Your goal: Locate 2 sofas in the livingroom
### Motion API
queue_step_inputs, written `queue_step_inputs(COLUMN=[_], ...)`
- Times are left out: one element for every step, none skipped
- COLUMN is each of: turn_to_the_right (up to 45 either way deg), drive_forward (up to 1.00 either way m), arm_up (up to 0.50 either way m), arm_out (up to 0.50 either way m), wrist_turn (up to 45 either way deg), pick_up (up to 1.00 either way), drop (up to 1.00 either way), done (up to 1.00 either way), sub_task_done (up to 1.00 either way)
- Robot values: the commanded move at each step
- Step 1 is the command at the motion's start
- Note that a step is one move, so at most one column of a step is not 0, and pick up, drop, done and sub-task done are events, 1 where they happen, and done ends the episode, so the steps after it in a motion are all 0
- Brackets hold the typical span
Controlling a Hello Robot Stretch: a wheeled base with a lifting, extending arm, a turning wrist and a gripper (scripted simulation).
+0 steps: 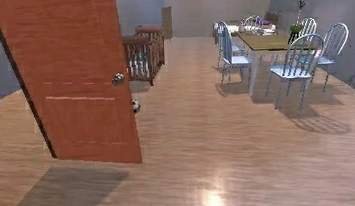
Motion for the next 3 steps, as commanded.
queue_step_inputs(turn_to_the_right=[-33.0,-3.0,0.0], drive_forward=[0.00,0.00,0.45], arm_up=[0.00,0.00,0.00], arm_out=[0.00,0.00,0.00], wrist_turn=[0.0,0.0,0.0], pick_up=[0.00,0.00,0.00], drop=[0.00,0.00,0.00], done=[0.00,0.00,0.00], sub_task_done=[0.00,0.00,0.00])
